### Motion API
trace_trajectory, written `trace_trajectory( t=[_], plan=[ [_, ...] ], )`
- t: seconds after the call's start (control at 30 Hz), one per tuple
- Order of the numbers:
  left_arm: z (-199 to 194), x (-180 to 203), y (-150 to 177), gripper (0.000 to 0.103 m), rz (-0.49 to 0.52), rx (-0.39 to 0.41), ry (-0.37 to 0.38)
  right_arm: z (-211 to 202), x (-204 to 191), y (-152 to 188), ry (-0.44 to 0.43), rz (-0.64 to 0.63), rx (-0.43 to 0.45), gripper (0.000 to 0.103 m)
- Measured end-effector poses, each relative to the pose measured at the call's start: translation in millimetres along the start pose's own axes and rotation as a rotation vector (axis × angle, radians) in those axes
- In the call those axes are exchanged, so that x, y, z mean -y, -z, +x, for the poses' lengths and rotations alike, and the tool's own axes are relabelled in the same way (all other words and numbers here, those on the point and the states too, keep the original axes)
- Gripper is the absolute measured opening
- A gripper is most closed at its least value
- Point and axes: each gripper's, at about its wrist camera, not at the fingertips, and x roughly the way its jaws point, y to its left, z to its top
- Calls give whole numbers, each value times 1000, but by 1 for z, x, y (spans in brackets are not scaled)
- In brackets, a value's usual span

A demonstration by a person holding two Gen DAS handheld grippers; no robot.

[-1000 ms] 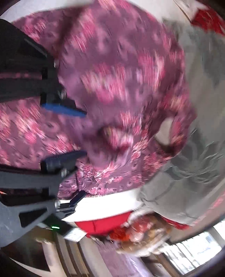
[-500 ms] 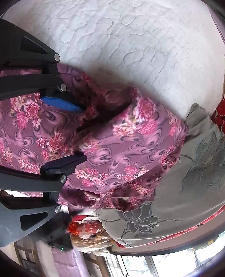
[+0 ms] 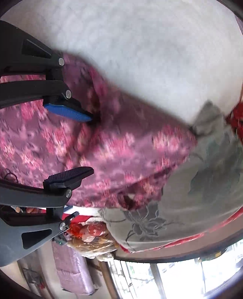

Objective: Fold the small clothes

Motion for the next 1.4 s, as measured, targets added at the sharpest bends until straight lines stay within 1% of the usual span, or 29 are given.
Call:
trace_trajectory(
  t=[0.07, 0.13, 0.17, 0.2, 0.23, 0.27, 0.3, 0.37, 0.43, 0.47, 0.53, 0.57, 0.6, 0.63, 0.67, 0.7, 0.73, 0.77, 0.8, 0.83, 0.87, 0.97, 1.03, 1.07, 1.13, 1.17, 1.23, 1.3, 1.4],
  plan=[
    [7, 6, -7, 54, 12, 9, -50, 11, -3, 1, 35, 10, -18, 53],
    [13, 8, -16, 48, 15, 15, -95, 24, -15, -1, 42, -48, -62, 14],
    [14, 7, -19, 44, 9, 21, -110, 28, -28, -1, 26, -113, -84, 4],
    [16, 6, -21, 36, 12, 21, -136, 24, -42, -2, 18, -169, -61, 4],
    [18, 4, -23, 32, 18, 19, -159, 18, -49, -6, -3, -193, -30, 4],
    [20, -1, -22, 30, 20, 13, -181, 7, -56, -8, -49, -221, 26, 4],
    [26, -9, -22, 30, 12, 0, -233, -2, -59, -9, -55, -236, 79, 4],
    [29, -20, -22, 27, -15, -7, -209, 2, -51, -14, -7, -227, 93, 4],
    [21, -23, -23, 26, -39, -12, -189, 32, -32, -13, 116, -221, -34, 4],
    [15, -23, -21, 26, -35, -20, -197, 48, -23, -8, 217, -236, -119, 2],
    [1, -16, -15, 26, 13, -17, -190, 34, -24, -6, 207, -261, -80, 10],
    [-6, -11, -10, 26, 39, -12, -188, 22, -29, -6, 206, -265, -58, 10],
    [-12, -5, -4, 26, 72, 1, -189, 13, -31, -4, 170, -274, -46, 10],
    [-14, 1, 4, 27, 105, 11, -194, 1, -38, 1, 83, -307, -41, 10],
    [-11, 5, 12, 31, 134, 6, -214, -4, -43, 8, 54, -337, -56, 13],
    [-1, 7, 20, 31, 165, -29, -258, -2, -45, 16, 49, -361, -94, 25],
    [8, 6, 25, 31, 181, -60, -285, 5, -41, 25, 57, -380, -170, 31],
    [24, 3, 33, 30, 199, -112, -346, 17, -37, 35, 91, -397, -257, 32],
    [25, 6, 37, 30, 222, -93, -364, 34, -30, 49, 166, -425, -354, 32],
    [21, 13, 40, 31, 257, -76, -386, 30, -30, 54, 165, -454, -327, 32],
    [17, 18, 43, 31, 271, -95, -397, 23, -37, 56, 168, -483, -307, 33],
    [1, 18, 51, 31, 248, -162, -348, 11, -39, 58, 215, -428, -387, 33],
    [-17, 11, 61, 32, 254, -193, -355, -9, -40, 70, 256, -496, -395, 33],
    [-28, 4, 67, 35, 254, -203, -359, -20, -37, 78, 284, -527, -394, 35],
    [-47, -9, 79, 42, 248, -216, -370, -49, -27, 96, 293, -529, -387, 45],
    [-58, -19, 87, 43, 241, -228, -376, -66, -16, 103, 288, -506, -381, 49],
    [-71, -26, 101, 43, 226, -242, -377, -97, 8, 118, 290, -467, -370, 49],
    [-92, -46, 118, 43, 193, -245, -385, -127, 33, 128, 287, -433, -359, 49],
    [-109, -72, 136, 43, 124, -257, -372, -150, 66, 146, 268, -332, -355, 49]
  ],
)
